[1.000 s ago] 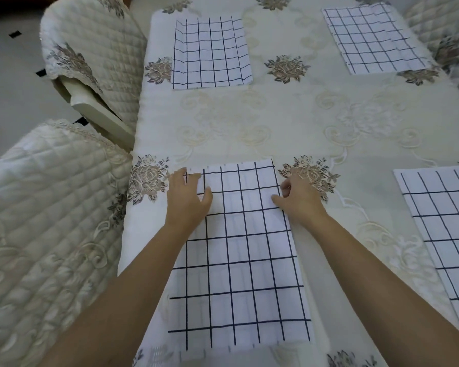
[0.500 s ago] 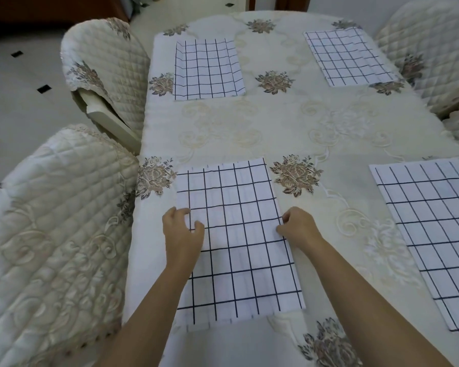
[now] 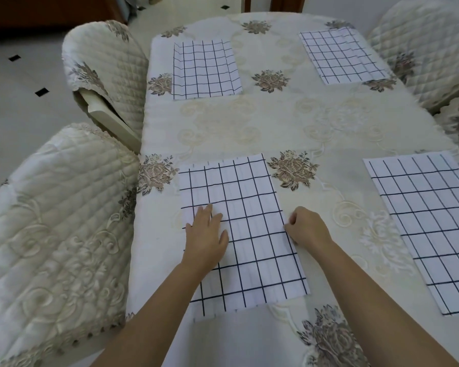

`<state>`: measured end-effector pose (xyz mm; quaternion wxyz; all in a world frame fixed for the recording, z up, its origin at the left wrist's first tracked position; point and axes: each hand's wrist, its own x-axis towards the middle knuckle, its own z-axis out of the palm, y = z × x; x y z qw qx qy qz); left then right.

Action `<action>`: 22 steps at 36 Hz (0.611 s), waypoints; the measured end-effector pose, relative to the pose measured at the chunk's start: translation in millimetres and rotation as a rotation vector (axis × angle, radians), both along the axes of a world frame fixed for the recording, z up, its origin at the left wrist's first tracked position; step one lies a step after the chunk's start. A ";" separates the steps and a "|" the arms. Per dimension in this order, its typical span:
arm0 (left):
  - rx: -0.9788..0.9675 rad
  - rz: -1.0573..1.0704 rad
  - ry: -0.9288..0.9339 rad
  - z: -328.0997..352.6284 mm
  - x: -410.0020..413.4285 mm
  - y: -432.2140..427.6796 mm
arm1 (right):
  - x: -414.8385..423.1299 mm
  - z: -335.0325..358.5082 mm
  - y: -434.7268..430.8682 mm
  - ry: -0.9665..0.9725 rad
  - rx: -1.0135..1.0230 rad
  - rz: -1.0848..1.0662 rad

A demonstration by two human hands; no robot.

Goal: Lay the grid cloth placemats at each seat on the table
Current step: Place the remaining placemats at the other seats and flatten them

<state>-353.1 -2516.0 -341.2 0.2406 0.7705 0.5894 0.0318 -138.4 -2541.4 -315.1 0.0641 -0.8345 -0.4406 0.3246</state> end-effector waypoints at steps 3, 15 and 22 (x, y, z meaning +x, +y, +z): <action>-0.064 -0.044 0.085 -0.5 6.3 -0.5 | -1.2 0.8 1.4 0.000 -0.072 -0.003; -0.065 -0.085 0.155 -1.2 7.9 1.1 | -12.4 7.0 4.0 0.035 -0.183 -0.066; -0.042 -0.115 0.186 -0.7 5.3 3.5 | -13.6 2.9 5.3 0.028 -0.215 -0.085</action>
